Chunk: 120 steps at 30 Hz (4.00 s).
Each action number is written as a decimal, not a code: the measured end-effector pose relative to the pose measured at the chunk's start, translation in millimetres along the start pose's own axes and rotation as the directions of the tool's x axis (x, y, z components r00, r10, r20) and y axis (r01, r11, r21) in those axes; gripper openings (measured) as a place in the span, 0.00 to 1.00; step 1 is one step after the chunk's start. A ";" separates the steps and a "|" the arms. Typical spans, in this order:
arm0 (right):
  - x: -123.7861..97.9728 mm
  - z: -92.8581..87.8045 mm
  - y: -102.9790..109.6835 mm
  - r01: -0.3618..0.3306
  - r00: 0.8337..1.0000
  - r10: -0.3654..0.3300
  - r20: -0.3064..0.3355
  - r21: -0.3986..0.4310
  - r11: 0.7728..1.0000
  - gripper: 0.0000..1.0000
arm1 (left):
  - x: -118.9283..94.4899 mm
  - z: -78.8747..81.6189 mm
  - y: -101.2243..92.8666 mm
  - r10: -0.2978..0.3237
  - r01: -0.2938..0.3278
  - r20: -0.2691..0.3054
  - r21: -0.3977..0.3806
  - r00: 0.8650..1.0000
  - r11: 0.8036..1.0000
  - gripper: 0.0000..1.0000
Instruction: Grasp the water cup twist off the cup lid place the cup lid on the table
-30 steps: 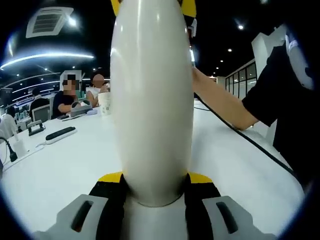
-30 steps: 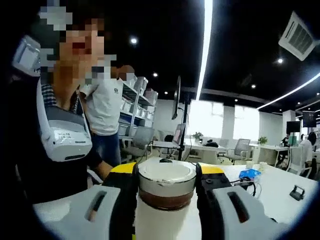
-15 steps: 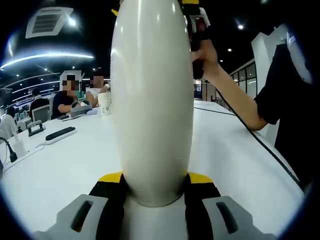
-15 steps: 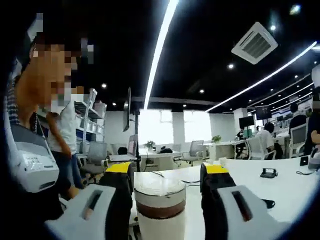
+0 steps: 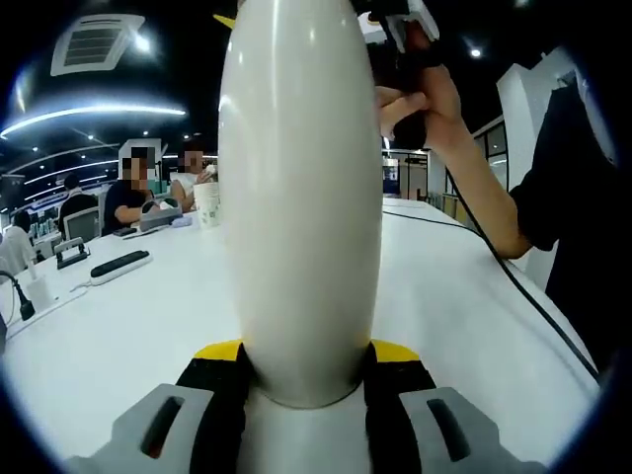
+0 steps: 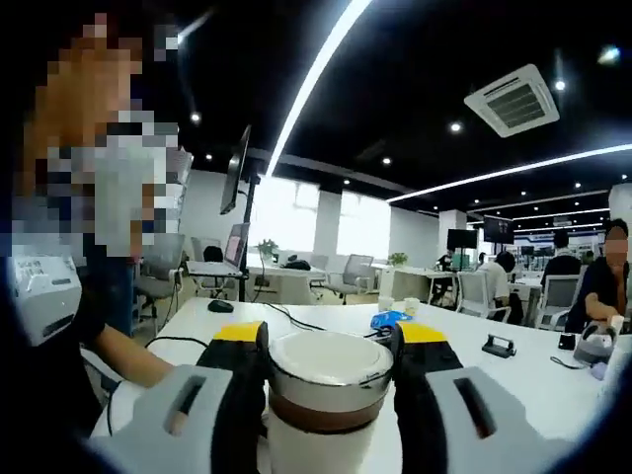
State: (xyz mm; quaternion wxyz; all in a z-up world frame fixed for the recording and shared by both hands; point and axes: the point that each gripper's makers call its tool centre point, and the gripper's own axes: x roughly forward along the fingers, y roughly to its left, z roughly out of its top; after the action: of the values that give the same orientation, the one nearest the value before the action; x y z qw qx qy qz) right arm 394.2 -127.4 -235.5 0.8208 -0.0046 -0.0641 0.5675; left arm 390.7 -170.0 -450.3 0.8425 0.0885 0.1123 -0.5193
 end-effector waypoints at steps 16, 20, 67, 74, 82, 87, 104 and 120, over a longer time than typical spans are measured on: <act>-5.5 1.3 12.6 -0.370 0.925 0.366 0.097 0.026 0.929 0.51 | 1.5 -1.6 2.7 -0.001 0.001 -0.003 -0.003 1.000 1.000 0.47; -6.3 0.4 17.7 -0.508 0.860 0.504 0.083 0.028 0.861 0.51 | 1.9 -1.6 3.0 -0.002 0.002 -0.003 -0.003 1.000 1.000 0.47; -6.2 -6.6 2.8 -0.103 0.995 0.103 0.005 0.040 0.994 0.48 | 1.9 0.2 4.5 0.003 -0.003 -0.004 -0.005 1.000 1.000 0.47; -7.7 -7.0 9.6 -0.408 0.913 0.409 0.002 0.085 0.909 0.48 | 1.7 -0.1 5.1 0.002 -0.002 -0.003 -0.005 1.000 1.000 0.47; -12.9 -5.1 17.1 -0.622 0.783 0.618 0.073 0.095 0.777 0.48 | 1.6 -0.2 5.3 0.001 -0.001 -0.001 -0.004 1.000 1.000 0.47; -8.7 -4.6 12.5 -0.566 0.824 0.556 0.105 0.139 0.813 0.50 | 1.2 -0.2 4.9 0.001 -0.001 -0.001 -0.005 1.000 1.000 0.47; -7.3 3.9 5.5 0.017 0.996 -0.025 0.090 0.092 0.996 0.64 | -0.3 0.2 3.0 0.003 -0.003 0.000 -0.003 1.000 1.000 0.47; -2.6 -5.1 9.1 -0.342 0.939 0.336 0.070 0.118 0.932 0.50 | -0.4 -0.5 3.6 0.005 -0.005 0.000 -0.006 1.000 1.000 0.47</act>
State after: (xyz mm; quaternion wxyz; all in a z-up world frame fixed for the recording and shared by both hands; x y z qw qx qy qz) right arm 385.5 -126.2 -241.6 0.7074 0.0513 -0.0457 0.7035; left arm 393.7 -168.0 -450.6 0.8441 0.0860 0.1137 -0.5169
